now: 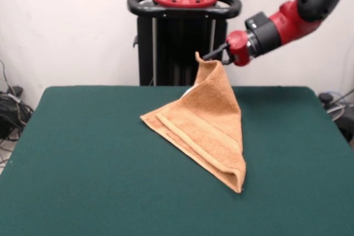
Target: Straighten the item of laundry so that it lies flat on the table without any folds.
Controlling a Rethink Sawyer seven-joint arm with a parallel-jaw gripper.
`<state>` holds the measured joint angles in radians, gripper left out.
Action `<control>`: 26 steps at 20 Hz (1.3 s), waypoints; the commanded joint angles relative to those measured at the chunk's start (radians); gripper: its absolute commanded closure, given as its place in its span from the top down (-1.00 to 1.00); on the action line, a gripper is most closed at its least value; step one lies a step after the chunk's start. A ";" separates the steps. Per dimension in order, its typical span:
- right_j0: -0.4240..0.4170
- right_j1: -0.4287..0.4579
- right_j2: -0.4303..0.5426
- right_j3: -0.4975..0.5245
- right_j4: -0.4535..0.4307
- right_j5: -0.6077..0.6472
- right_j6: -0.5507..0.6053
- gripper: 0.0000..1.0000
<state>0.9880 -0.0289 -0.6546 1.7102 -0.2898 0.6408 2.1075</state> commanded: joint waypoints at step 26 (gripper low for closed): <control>-1.067 -0.642 0.786 0.349 -0.205 -0.270 -0.236 1.00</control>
<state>0.0312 -0.8532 -0.0038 2.1081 -0.3281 0.5459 2.0895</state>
